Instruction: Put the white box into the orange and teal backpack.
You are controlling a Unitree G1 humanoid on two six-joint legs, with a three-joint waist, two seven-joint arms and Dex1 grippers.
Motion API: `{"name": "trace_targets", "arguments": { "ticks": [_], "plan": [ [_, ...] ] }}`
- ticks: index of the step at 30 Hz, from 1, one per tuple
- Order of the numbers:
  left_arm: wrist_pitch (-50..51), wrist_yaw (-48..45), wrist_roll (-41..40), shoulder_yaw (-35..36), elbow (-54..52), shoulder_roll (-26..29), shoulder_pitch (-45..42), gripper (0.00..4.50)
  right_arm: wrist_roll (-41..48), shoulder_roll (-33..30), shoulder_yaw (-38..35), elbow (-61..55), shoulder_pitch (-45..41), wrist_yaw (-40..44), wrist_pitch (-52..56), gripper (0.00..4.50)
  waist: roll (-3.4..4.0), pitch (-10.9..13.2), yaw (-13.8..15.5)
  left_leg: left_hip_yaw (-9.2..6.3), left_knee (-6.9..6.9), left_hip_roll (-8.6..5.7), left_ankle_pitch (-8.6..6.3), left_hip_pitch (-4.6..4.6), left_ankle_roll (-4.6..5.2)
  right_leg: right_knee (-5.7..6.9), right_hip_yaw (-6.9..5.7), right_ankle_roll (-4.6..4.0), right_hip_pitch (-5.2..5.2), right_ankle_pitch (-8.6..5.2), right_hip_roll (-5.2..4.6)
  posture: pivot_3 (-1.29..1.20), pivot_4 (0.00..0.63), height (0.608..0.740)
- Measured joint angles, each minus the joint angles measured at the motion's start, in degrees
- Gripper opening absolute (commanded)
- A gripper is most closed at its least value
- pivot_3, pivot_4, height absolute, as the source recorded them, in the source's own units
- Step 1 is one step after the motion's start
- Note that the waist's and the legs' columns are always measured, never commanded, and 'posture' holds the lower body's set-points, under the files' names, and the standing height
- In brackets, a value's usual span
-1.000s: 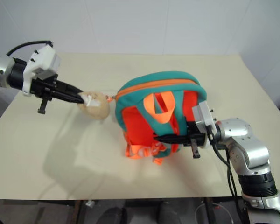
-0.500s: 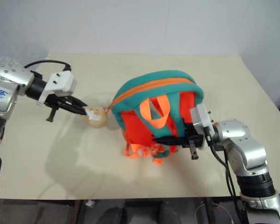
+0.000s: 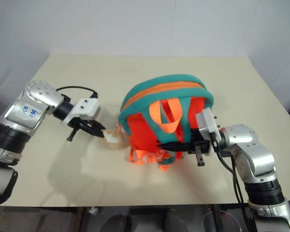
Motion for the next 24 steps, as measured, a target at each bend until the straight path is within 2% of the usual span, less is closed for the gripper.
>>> {"name": "trace_targets", "arguments": {
  "ticks": [19, 24],
  "plan": [
    [-4.93, 0.02, 4.62, -2.39, 7.22, -7.23, -1.54, 0.13, -0.7, 0.1, 0.54, 1.51, -1.27, -0.03, 0.09, 0.5, 0.0, 0.0, 0.05, 0.0, 0.07, -0.01, -0.01, 0.0, 0.01, 0.02, 0.0, 0.0, 0.03, 0.0, -0.01, 0.0, 0.15, 0.74],
    [-2.34, 0.08, 3.91, 0.65, 6.61, -8.52, -0.7, 1.71, -1.78, -0.74, 0.53, 1.48, -1.27, -1.54, 0.63, 0.5, 0.0, 0.0, 0.06, -0.04, 0.06, -0.01, -0.02, -0.02, 0.03, 0.0, -0.01, 0.0, 0.02, 0.01, -0.01, 0.0, 0.15, 0.74]
  ]
}}
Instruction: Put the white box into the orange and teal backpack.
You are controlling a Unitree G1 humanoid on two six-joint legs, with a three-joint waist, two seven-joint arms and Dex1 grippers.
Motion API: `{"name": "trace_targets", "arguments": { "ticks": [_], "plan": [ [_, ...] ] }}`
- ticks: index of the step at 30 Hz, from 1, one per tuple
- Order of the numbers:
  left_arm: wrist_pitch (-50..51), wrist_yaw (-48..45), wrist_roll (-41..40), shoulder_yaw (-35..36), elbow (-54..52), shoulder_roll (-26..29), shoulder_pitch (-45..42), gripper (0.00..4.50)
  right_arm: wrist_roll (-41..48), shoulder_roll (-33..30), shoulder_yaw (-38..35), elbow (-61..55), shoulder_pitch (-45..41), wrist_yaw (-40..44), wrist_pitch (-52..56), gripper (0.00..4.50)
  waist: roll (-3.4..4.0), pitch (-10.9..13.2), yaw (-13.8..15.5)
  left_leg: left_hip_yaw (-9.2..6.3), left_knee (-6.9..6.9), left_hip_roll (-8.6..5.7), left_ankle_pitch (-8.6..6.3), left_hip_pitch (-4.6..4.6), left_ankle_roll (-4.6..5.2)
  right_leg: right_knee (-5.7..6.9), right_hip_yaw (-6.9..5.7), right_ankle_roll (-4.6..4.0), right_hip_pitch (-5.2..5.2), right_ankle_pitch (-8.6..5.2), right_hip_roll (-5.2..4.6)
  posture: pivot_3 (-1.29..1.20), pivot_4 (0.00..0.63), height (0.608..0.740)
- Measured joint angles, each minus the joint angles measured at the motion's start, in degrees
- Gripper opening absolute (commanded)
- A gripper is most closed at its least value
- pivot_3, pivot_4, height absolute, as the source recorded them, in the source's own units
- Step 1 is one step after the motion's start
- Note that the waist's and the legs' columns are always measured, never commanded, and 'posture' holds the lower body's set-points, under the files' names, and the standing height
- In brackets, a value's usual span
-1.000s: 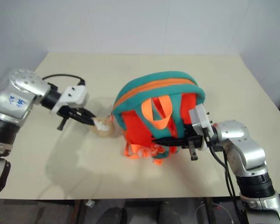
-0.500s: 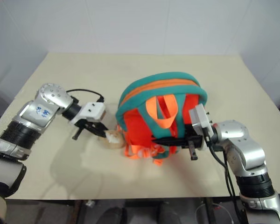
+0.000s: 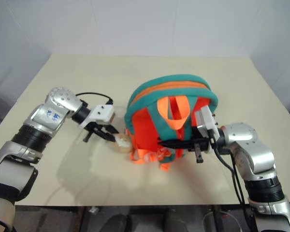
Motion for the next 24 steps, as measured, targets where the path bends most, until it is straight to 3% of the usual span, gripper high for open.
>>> {"name": "trace_targets", "arguments": {
  "ticks": [1, 2, 9, 12, 24],
  "plan": [
    [0.78, 0.0, -0.11, 0.45, -0.42, -0.07, 0.38, 1.91, -0.11, -0.3, 0.0, -0.03, 0.0, -0.37, 0.48, 0.5, 0.0, 0.0, 0.0, -0.01, 0.0, 0.0, 0.0, -0.01, 0.0, 0.0, 0.0, 0.0, 0.0, 0.0, 0.0, 0.0, 0.15, 0.74],
    [2.26, 0.01, -0.4, 1.2, -1.51, -0.04, 1.17, 2.29, -0.1, -0.87, -0.01, -0.25, 0.0, -0.98, 1.43, 1.22, 0.0, 0.0, -0.01, -0.03, 0.0, 0.0, -0.01, -0.01, 0.01, -0.01, 0.01, 0.0, 0.0, 0.0, -0.01, 0.0, 0.15, 0.74],
    [12.65, 0.09, -5.26, 7.33, -10.87, 1.8, 4.11, 4.37, 1.22, -2.82, -2.7, -3.92, 1.15, -5.47, 5.88, 3.43, 0.0, 0.0, 0.04, -0.45, -0.01, 0.0, -0.01, -0.05, 0.01, -0.02, 0.0, 0.0, -0.02, 0.0, -0.01, 0.0, 0.15, 0.74],
    [16.5, 0.21, -7.46, 11.0, -14.09, 4.03, 5.5, 4.5, 2.63, -3.81, -5.25, -6.48, 3.04, -7.17, 7.22, 4.41, 0.0, 0.0, 0.03, -0.44, -0.01, 0.0, -0.02, -0.02, 0.01, -0.03, 0.01, 0.0, 0.0, 0.0, -0.02, 0.0, 0.15, 0.74],
    [19.15, 4.4, -10.0, 21.12, -10.7, 10.6, 9.6, 4.5, 6.14, -14.27, -18.1, -10.5, 14.63, -7.06, 10.29, 4.47, 0.0, 0.0, 0.07, -0.39, -0.01, -0.01, -0.04, 0.0, 0.05, -0.06, 0.01, 0.0, 0.02, 0.0, -0.01, 0.0, 0.15, 0.74]
  ]
}}
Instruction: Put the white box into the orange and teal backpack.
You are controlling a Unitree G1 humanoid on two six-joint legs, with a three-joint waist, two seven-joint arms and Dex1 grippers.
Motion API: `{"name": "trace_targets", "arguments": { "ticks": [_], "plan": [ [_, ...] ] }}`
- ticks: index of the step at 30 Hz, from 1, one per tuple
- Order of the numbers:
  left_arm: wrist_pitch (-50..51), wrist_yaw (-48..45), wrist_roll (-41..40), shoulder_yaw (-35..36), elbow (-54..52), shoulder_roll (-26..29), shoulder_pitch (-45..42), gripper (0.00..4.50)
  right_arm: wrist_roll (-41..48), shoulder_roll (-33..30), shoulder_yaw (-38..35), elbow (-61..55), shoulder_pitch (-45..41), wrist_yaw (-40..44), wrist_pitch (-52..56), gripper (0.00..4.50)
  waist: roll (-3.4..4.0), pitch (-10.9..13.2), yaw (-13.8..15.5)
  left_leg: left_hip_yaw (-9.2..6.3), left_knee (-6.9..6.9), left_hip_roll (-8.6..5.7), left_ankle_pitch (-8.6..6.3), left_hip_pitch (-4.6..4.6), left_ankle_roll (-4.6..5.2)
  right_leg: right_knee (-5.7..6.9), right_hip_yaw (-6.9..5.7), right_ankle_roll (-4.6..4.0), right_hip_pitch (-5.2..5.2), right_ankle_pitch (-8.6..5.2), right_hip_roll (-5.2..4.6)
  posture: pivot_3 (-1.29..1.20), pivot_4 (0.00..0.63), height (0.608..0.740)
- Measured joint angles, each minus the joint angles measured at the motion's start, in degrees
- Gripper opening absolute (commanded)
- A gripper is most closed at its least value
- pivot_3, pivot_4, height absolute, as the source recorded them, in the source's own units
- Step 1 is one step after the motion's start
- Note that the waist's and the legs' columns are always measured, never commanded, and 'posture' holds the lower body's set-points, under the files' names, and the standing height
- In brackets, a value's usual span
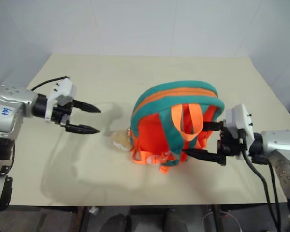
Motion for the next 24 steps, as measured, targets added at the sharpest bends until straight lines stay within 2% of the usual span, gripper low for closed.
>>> {"name": "trace_targets", "arguments": {
  "ticks": [4, 7, 13, 20, 24],
  "plan": [
    [-2.48, -0.15, -0.35, 2.51, 2.83, 1.68, 2.34, 4.5, -1.33, -4.53, -3.64, 3.03, 3.46, 3.14, -1.17, 4.47, 0.0, 0.0, -0.07, 0.05, 0.0, 0.02, -0.01, 0.0, 0.02, -0.03, 0.0, 0.0, 0.0, 0.0, 0.01, 0.0, 0.15, 0.74],
    [-5.5, -0.33, -2.37, 7.05, 4.39, 2.05, 4.61, 4.5, -3.1, -6.46, -6.73, 6.79, 5.06, 5.12, -3.18, 4.47, 0.0, 0.0, -0.06, 0.06, -0.01, 0.03, -0.02, 0.0, 0.03, -0.04, 0.0, 0.0, 0.0, 0.0, -0.01, 0.0, 0.15, 0.74],
    [-12.01, -1.59, -11.34, 17.86, 4.74, -2.15, 7.91, 4.5, -6.04, -7.04, -11.13, 14.83, 5.04, 6.3, -8.5, 4.47, 0.01, 0.0, 0.01, 0.09, 0.0, -0.03, -0.02, 0.05, 0.03, -0.08, 0.0, 0.0, 0.03, 0.0, -0.14, 0.0, 0.15, 0.74],
    [-15.59, -4.45, -16.66, 21.12, 8.09, -2.29, 10.34, 4.5, -7.46, -7.11, -14.35, 21.92, 4.3, 6.5, -12.37, 4.47, 0.01, -0.01, -0.1, 0.23, 0.0, -0.03, -0.02, 0.09, 0.03, -0.08, -0.01, 0.01, 0.03, 0.0, -0.17, 0.0, 0.15, 0.74],
    [-15.03, -4.47, -18.85, 21.59, 8.08, 0.83, 13.73, 4.5, -7.81, -7.11, -15.74, 25.07, 3.5, 7.2, -14.62, 4.47, 0.01, -0.01, -0.47, 0.22, -0.03, 0.02, -0.04, 0.13, 0.03, -0.07, 0.02, 0.01, 0.01, 0.0, -0.21, 0.0, 0.15, 0.74]
  ]
}}
